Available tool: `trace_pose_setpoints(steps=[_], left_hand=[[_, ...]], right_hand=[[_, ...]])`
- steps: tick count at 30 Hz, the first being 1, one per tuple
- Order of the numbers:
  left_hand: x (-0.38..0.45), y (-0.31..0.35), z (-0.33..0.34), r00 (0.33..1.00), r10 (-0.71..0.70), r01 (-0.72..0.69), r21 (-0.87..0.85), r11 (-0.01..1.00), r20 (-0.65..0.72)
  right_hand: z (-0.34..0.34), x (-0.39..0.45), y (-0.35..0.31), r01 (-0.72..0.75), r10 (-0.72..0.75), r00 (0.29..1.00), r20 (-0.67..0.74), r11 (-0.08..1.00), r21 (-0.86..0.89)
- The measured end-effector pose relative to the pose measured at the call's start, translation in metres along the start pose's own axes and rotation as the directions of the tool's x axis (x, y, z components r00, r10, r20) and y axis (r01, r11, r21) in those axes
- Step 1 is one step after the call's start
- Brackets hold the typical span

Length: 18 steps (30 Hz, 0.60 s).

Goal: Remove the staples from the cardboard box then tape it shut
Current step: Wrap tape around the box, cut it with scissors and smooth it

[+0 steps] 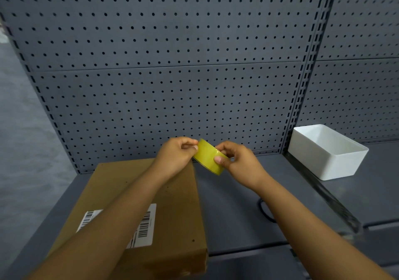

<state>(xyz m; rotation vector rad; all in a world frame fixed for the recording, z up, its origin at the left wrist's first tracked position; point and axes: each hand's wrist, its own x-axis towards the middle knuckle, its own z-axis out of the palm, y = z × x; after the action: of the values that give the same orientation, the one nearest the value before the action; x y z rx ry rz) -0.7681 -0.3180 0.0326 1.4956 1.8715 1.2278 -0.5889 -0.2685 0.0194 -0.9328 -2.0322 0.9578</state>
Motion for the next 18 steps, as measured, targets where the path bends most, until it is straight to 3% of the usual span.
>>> trace_pose_setpoints(steps=[6, 9, 18], left_hand=[[0.0013, -0.0036, -0.0037, 0.986, 0.019, -0.032, -0.072, 0.997, -0.164], [0.0037, -0.0048, -0.0044, 0.986, 0.001, -0.022, -0.125, 0.992, -0.168], [0.0082, 0.0002, 0.0024, 0.995, 0.072, -0.053, 0.257, 0.965, -0.063]], right_hand=[[0.0023, -0.0015, -0.0027, 0.032, -0.035, 0.998, 0.056, 0.998, 0.061], [0.0023, -0.0022, -0.0032, 0.07, -0.075, 0.994, 0.077, 0.995, 0.064], [0.0056, -0.0018, -0.0066, 0.105, -0.114, 0.986, 0.122, 0.992, 0.072]])
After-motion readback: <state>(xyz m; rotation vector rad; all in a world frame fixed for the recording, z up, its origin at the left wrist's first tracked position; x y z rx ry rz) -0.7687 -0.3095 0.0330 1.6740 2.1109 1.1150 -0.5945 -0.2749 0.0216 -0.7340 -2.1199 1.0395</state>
